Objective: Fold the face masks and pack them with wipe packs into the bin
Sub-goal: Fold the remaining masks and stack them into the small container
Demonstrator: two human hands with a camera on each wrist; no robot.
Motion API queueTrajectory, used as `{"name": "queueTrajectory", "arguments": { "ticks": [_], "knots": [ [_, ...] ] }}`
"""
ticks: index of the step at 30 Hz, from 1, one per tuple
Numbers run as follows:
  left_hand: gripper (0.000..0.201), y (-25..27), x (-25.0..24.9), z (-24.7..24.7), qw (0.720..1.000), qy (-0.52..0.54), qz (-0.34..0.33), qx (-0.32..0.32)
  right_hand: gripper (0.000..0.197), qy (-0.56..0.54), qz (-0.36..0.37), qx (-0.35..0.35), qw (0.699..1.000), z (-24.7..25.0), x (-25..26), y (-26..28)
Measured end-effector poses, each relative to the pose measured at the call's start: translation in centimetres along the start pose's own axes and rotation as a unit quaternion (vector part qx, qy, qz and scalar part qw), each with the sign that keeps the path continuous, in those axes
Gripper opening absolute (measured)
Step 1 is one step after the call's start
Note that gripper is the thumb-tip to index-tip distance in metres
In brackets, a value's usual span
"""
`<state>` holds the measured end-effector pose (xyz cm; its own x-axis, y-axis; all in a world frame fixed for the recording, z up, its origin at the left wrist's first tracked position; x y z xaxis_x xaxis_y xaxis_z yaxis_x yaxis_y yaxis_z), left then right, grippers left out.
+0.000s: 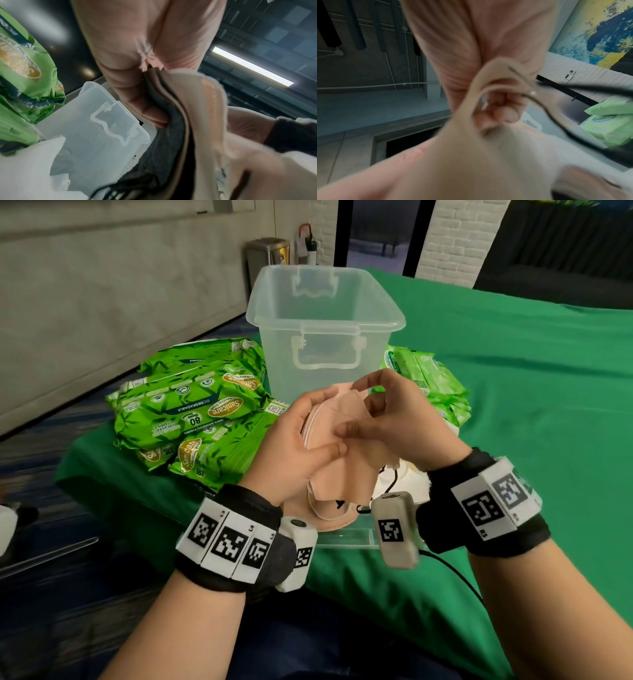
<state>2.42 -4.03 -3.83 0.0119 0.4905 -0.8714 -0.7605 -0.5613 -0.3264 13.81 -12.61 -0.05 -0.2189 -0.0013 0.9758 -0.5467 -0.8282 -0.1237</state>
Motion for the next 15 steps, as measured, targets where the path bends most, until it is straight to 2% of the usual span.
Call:
{"name": "queueTrajectory", "arguments": {
  "ticks": [2,4,8,11,15],
  "knots": [
    [0.062,-0.04,-0.10,0.13,1.000,-0.013,-0.005,-0.015,0.046,0.020,0.020,-0.057,0.998,0.35,-0.36,-0.23],
    [0.062,-0.05,-0.14,0.23,0.999,-0.024,-0.008,-0.022,0.038,0.029,0.032,-0.073,0.996,0.47,-0.74,-0.27],
    [0.060,0.00,0.01,0.10,0.999,-0.029,-0.009,-0.023,0.035,0.041,0.067,-0.069,0.995,0.43,-0.74,0.18],
    [0.052,0.03,0.07,0.12,0.999,-0.028,-0.010,-0.029,0.033,0.040,0.103,-0.059,0.992,0.37,-0.35,0.62],
    [0.033,0.08,-0.01,0.09,0.999,0.004,-0.004,-0.037,0.030,-0.059,0.092,-0.049,0.993,0.31,-0.60,0.56]
  ]
}}
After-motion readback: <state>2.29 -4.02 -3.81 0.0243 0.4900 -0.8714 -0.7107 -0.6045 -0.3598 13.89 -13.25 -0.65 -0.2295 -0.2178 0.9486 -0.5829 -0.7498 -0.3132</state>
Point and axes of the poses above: each hand's wrist, its own y-axis away from the middle knuckle, its own z-axis out of the back of the hand, x = y × z, the point moved 3 cm from there along -y, towards the middle knuckle, and after that the axes turned 14 degrees about -y, right-handed, at the moved point
